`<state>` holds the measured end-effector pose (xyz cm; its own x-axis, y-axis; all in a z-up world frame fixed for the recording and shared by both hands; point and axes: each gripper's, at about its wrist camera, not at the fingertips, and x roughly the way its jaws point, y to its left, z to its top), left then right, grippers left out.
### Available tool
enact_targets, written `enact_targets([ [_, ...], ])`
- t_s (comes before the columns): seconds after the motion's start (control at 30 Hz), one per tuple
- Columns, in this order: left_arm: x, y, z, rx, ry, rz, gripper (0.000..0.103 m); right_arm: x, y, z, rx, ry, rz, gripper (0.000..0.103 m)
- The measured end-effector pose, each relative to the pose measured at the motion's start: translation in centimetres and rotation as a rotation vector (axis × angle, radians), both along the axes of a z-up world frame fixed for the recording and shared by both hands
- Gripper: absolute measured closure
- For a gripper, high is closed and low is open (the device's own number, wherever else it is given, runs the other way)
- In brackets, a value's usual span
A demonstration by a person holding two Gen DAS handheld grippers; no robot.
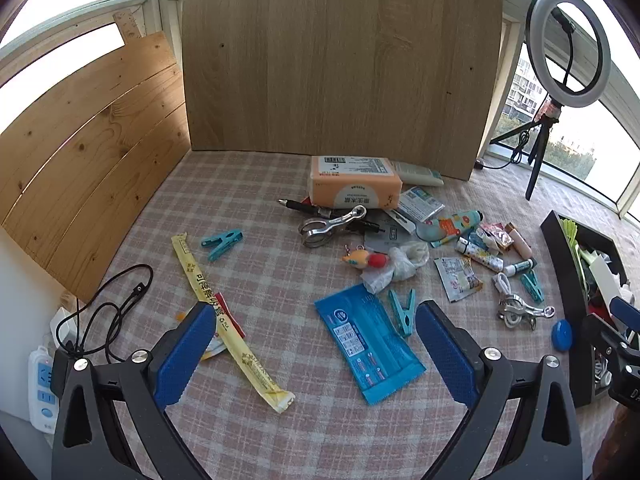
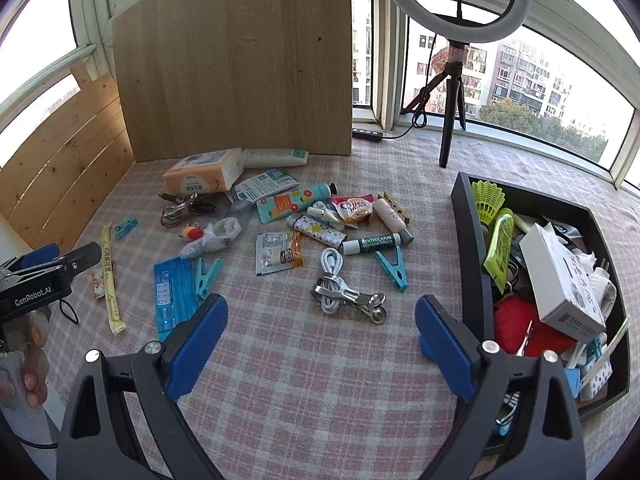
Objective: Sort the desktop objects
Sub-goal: 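Grasp the orange-and-white boxed soap with the right gripper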
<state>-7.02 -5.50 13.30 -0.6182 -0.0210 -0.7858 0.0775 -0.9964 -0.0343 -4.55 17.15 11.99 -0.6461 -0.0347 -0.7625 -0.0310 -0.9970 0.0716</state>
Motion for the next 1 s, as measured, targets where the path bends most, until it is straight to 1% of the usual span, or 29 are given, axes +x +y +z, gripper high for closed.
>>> enact_targets([
  [0.1,-1.3,-0.6,1.2,0.007,0.015,0.009,0.003,-1.9,-0.5,1.2,-0.03,0.001,0.023,0.015],
  [0.23,-3.1,-0.8,2.3,-0.007,0.031,0.017,0.003,-4.3,-1.5,2.4,-0.014,0.021,0.041,0.016],
  [0.33,-4.8,-1.0,2.3,0.0,0.02,0.017,0.004,-6.4,-2.0,2.7,-0.037,0.009,0.054,0.018],
  [0.47,-7.4,-1.1,1.8,0.023,-0.007,0.009,0.008,-9.8,-2.6,2.6,-0.063,-0.019,0.062,0.02],
  [0.5,-8.1,-1.1,1.6,0.026,-0.013,0.006,0.008,-10.7,-2.7,2.4,-0.07,-0.026,0.063,0.021],
  [0.57,-9.6,-1.0,1.0,0.022,-0.024,-0.005,0.01,-12.7,-3.0,2.0,-0.086,-0.05,0.064,0.026],
  [0.6,-10.4,-1.0,0.6,0.019,-0.031,-0.017,0.01,-13.8,-3.2,1.7,-0.094,-0.067,0.064,0.033],
  [0.63,-11.0,-0.9,0.2,0.014,-0.041,-0.03,0.012,-14.9,-3.4,1.4,-0.103,-0.086,0.064,0.038],
  [0.73,-12.9,-0.7,-1.2,0.019,-0.068,-0.068,0.013,-18.0,-4.0,0.2,-0.141,-0.134,0.067,0.038],
  [0.9,-15.6,-0.6,-3.4,0.037,-0.105,-0.118,0.013,-22.1,-6.1,-2.0,-0.163,-0.197,0.091,0.039],
  [0.97,-16.5,-0.3,-4.3,0.032,-0.116,-0.134,0.013,-23.6,-7.0,-2.9,-0.17,-0.227,0.1,0.04],
  [1.0,-16.9,-0.2,-4.6,0.032,-0.12,-0.143,0.013,-24.3,-7.5,-3.5,-0.171,-0.241,0.103,0.043],
])
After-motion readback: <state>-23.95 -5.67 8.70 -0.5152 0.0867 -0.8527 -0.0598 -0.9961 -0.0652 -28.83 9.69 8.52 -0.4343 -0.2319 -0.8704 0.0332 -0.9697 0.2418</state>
